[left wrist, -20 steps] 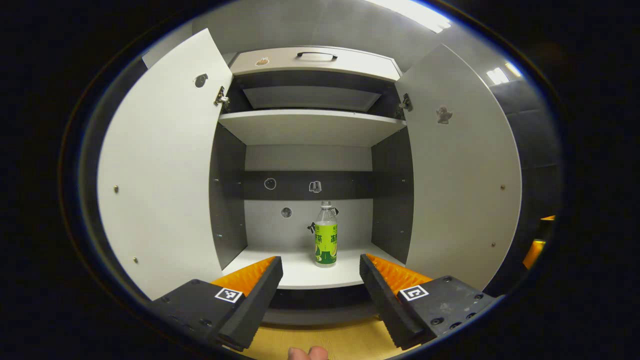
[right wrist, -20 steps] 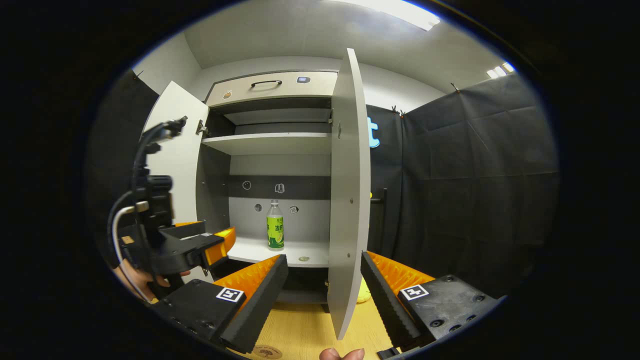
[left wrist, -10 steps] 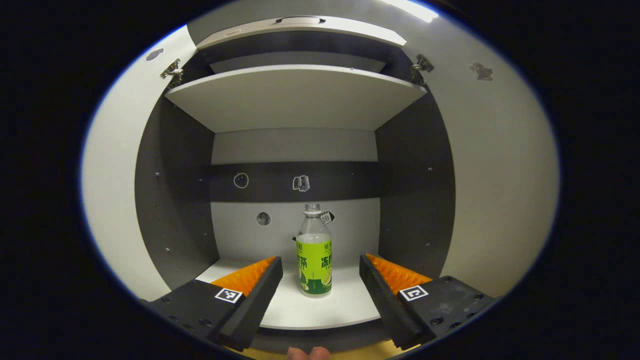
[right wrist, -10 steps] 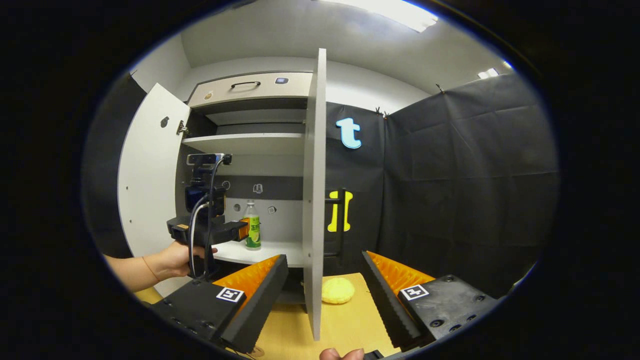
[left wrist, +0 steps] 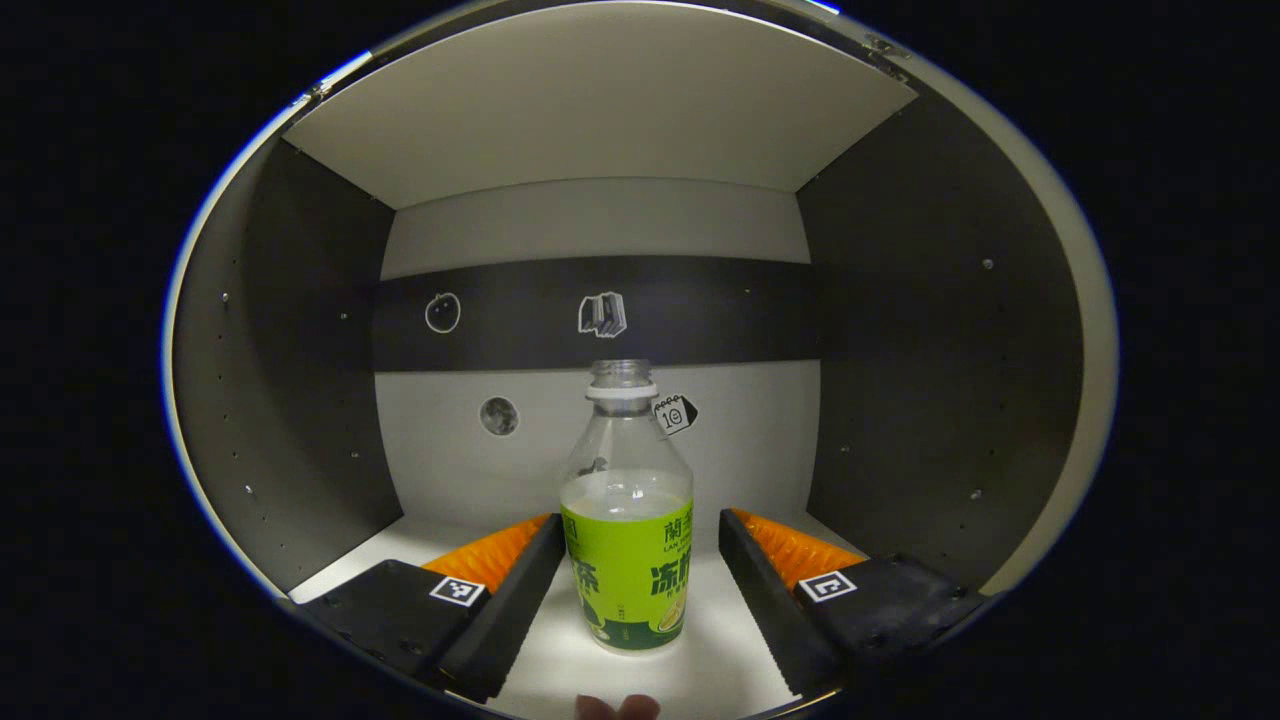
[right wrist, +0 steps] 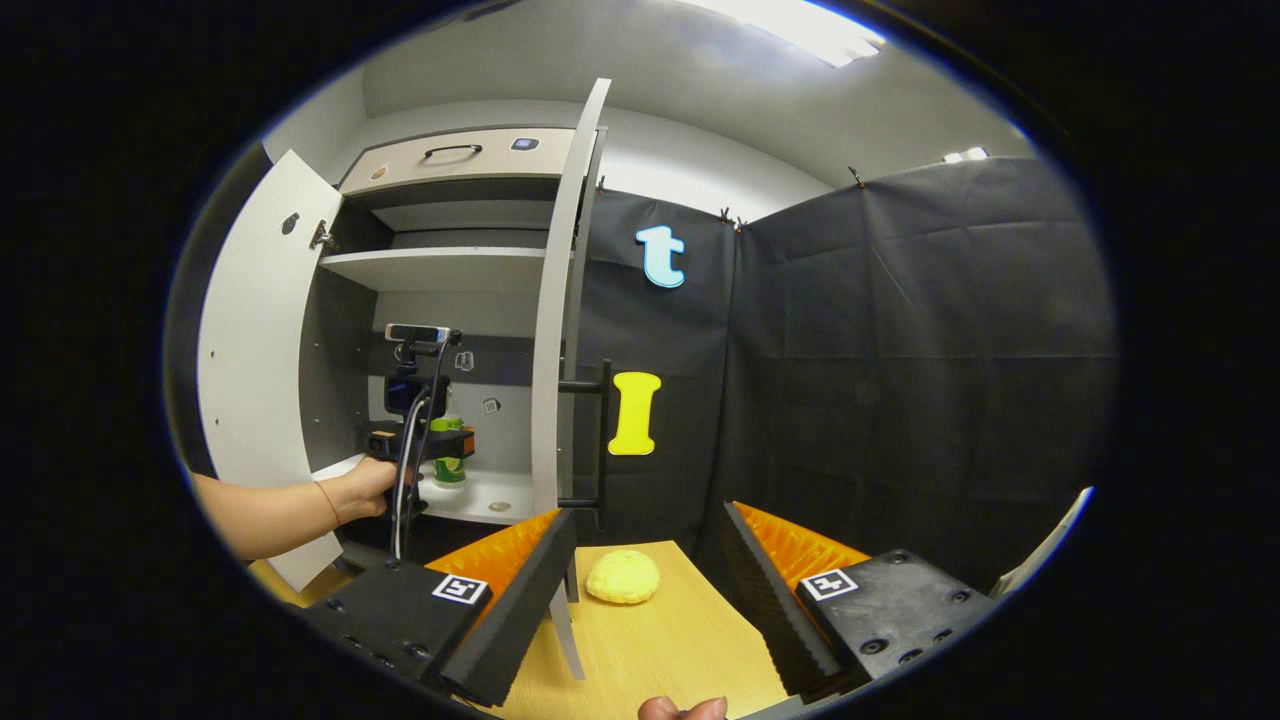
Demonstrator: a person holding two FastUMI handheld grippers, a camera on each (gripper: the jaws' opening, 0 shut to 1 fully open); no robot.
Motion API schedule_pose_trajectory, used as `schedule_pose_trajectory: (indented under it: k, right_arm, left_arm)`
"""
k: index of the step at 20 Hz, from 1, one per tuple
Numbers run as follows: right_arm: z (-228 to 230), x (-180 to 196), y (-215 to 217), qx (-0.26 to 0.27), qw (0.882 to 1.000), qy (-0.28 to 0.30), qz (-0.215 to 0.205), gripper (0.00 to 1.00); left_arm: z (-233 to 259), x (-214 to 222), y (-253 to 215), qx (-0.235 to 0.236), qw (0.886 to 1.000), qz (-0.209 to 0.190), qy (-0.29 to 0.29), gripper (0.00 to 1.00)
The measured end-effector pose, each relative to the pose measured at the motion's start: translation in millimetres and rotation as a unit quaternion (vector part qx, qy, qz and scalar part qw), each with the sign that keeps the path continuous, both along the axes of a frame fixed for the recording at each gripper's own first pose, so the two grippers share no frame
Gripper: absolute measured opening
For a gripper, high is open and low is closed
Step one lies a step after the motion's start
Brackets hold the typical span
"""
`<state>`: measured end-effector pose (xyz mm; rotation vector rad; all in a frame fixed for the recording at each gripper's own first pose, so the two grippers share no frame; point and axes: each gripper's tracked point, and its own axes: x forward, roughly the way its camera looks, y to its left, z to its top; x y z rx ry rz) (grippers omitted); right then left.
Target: Grasp the bottle in the cabinet with the left hand and place it on the coaster, then close the right door with the right hand and the left door with the left hand.
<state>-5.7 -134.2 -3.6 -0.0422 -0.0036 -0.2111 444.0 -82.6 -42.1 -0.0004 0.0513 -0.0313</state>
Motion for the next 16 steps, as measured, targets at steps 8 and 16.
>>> schedule_pose_trajectory:
  k: [8,16]
  right_arm:
    - [-4.2,-2.9,-15.2,0.006,1.000,0.005,-0.020,0.97]
    - [0.5,-9.5,-5.5,0.015,1.000,-0.005,-0.007,0.98]
  left_arm:
    - [1.6,11.2,-0.1,-0.002,1.000,-0.005,-0.011,0.78]
    - [50.8,-51.9,8.2,-0.003,0.999,-0.025,-0.045,0.77]
